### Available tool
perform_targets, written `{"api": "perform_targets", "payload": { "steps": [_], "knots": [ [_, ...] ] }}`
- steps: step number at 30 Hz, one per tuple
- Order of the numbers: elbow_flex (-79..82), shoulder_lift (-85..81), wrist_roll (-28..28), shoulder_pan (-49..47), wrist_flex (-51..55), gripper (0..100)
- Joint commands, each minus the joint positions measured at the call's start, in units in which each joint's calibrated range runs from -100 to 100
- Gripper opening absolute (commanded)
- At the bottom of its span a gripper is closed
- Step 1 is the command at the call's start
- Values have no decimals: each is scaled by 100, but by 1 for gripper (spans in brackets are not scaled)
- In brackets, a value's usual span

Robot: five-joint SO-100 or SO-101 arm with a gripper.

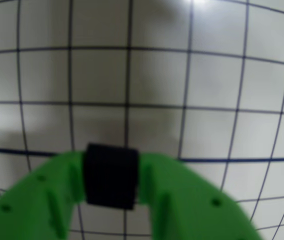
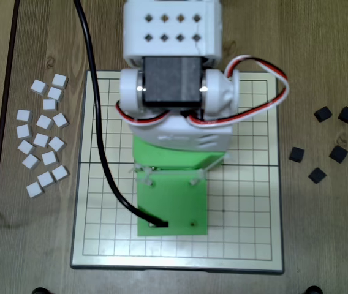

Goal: Grasp a Black stone and put it on the board on position (0,0).

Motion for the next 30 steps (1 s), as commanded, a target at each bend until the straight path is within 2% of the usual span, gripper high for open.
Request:
{"api": "perform_targets", "payload": {
  "steps": [1,30],
  "knots": [
    [-52,-161,5,66,-52,6],
    [189,-161,54,148,-259,6]
  ]
}}
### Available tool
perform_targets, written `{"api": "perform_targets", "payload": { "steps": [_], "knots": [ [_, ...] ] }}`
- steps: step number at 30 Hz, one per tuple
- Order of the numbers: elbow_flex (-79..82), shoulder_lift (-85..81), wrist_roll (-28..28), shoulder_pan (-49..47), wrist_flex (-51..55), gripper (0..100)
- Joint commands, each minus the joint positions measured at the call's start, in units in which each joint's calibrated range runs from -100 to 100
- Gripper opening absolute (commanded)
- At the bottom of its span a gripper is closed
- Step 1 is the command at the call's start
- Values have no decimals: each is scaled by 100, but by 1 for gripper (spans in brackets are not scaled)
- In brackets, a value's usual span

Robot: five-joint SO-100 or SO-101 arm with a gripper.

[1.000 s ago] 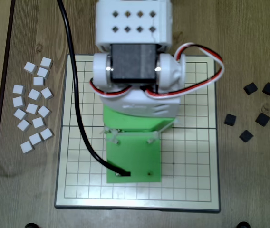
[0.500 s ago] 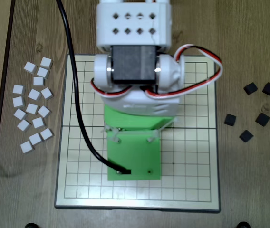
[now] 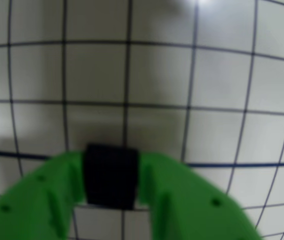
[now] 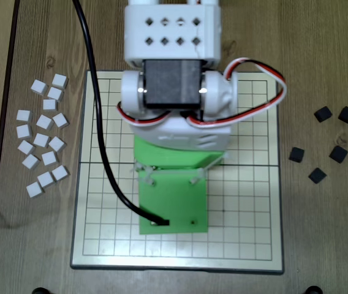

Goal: Grasp a Black stone and put it on the board on position (0,0).

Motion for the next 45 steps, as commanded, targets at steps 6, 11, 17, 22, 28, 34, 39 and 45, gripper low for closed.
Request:
{"api": "perform_targets", "payload": {
  "steps": [6,11,17,22,28,34,39,45],
  "knots": [
    [-31,-170,34,143,-93,6],
    [8,-187,24,152,-118,6],
    [17,-187,5,125,-118,6],
    [37,-204,-20,98,-102,6],
    [46,-212,-24,89,-102,6],
    [56,-195,-15,79,-110,7],
    [56,-187,-44,61,-85,13],
    [56,-238,-93,25,31,13]
  ]
}}
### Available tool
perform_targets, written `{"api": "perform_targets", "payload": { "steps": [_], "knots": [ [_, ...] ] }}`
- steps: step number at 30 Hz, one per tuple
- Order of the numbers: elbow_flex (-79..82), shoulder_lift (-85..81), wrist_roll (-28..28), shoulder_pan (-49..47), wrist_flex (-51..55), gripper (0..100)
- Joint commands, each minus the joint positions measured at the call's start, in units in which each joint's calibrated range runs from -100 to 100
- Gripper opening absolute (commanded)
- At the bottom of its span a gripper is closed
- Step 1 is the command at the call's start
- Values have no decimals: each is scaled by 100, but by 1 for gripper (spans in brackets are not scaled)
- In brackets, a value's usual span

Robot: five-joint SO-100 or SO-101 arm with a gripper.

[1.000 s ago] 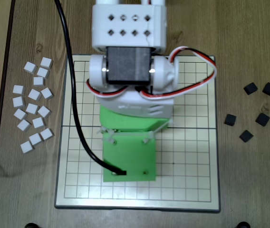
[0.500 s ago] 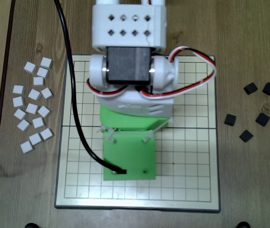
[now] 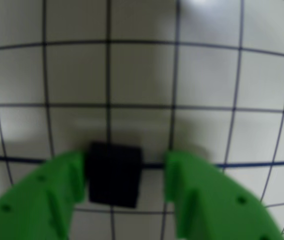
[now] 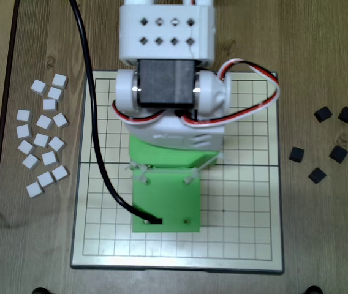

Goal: Grasp a Black stone and put it on the board on position (0,0).

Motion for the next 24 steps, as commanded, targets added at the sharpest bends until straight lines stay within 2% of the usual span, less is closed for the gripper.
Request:
{"api": "perform_targets", "payload": {
  "steps": [1,10,16,24],
  "knots": [
    [-42,-255,-49,-71,127,12],
    [-42,-450,-93,-143,424,10],
    [-62,-585,-107,-216,515,13],
    [-158,-653,-54,-198,606,12]
  ]
}}
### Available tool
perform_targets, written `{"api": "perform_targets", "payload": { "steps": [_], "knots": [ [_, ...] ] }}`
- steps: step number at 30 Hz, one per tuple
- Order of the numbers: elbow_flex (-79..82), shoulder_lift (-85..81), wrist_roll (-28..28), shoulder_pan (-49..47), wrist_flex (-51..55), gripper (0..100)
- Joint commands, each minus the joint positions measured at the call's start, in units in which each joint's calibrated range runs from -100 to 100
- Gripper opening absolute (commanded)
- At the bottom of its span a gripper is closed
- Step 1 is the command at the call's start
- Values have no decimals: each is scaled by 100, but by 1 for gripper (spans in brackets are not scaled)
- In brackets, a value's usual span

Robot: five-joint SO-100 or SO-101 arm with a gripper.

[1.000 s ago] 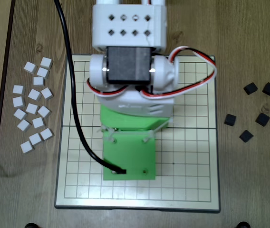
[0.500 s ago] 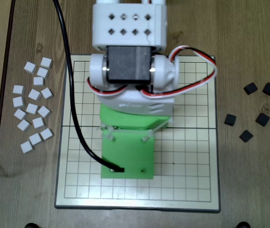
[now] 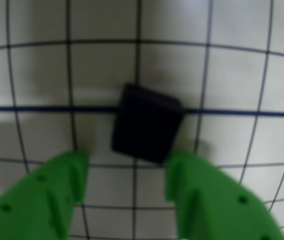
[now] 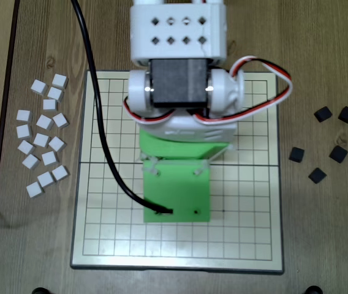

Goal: Grasp a Black stone and put it on the board on position (0,0).

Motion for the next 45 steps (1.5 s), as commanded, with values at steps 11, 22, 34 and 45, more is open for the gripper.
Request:
{"api": "perform_targets", "payload": {
  "steps": [11,22,34,45],
  "knots": [
    [-333,-677,161,101,214,12],
    [-1212,-847,733,265,892,6],
    [-1685,-991,659,183,1190,6],
    [-1685,-923,635,183,1140,6]
  ]
}}
